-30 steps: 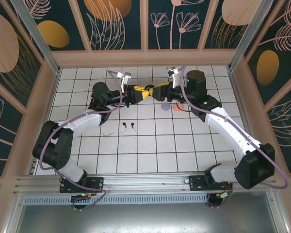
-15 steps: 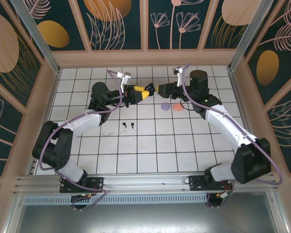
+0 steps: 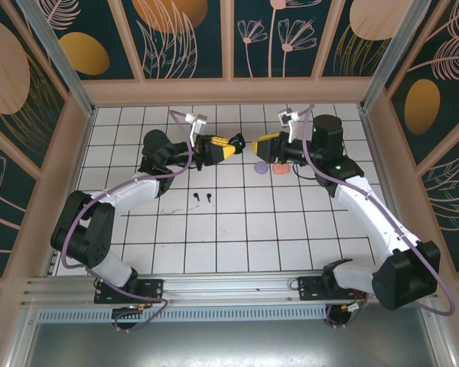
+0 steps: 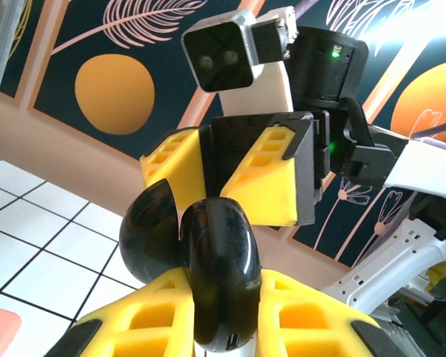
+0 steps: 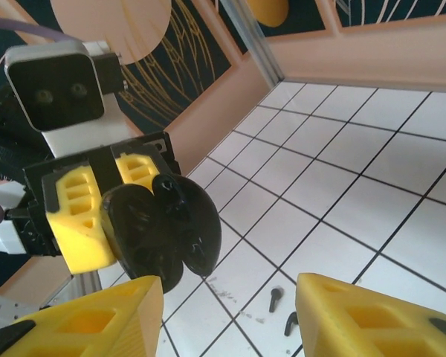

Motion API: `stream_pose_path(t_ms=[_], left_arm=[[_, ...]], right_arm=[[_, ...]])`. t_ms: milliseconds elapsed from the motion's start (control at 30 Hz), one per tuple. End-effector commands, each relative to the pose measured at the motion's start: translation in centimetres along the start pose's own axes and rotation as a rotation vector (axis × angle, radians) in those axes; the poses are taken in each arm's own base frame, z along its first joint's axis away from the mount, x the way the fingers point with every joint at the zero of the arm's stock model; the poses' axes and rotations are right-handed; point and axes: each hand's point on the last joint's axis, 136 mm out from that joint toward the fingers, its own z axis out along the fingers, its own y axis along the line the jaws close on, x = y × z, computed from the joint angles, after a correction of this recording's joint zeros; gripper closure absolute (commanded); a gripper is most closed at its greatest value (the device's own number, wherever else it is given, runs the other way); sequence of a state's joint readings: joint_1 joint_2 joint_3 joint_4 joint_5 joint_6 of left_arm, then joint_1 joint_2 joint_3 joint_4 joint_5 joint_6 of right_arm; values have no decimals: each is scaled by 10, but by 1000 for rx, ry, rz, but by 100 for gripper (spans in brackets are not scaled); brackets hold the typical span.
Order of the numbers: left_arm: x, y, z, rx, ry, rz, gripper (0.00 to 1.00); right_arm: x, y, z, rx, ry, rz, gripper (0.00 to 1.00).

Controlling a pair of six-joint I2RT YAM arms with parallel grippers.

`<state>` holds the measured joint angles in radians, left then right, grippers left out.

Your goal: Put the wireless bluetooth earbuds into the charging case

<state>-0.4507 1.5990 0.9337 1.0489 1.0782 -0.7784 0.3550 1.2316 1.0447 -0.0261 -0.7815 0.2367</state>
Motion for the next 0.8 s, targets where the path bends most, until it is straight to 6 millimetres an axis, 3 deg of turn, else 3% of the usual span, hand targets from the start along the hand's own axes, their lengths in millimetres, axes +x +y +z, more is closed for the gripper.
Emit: stream_pose_path(t_ms=[0, 533, 767], left_arm=[[-13, -18, 3, 62, -1, 58, 100], [-19, -21, 11, 84, 5, 69, 100], [-16, -16, 11, 66, 5, 69, 100]], right_arm=[[-5, 11, 3, -65, 14, -28, 51], [-13, 10, 20, -75, 1, -25, 57], [-16, 15, 10, -47, 1, -55, 58]])
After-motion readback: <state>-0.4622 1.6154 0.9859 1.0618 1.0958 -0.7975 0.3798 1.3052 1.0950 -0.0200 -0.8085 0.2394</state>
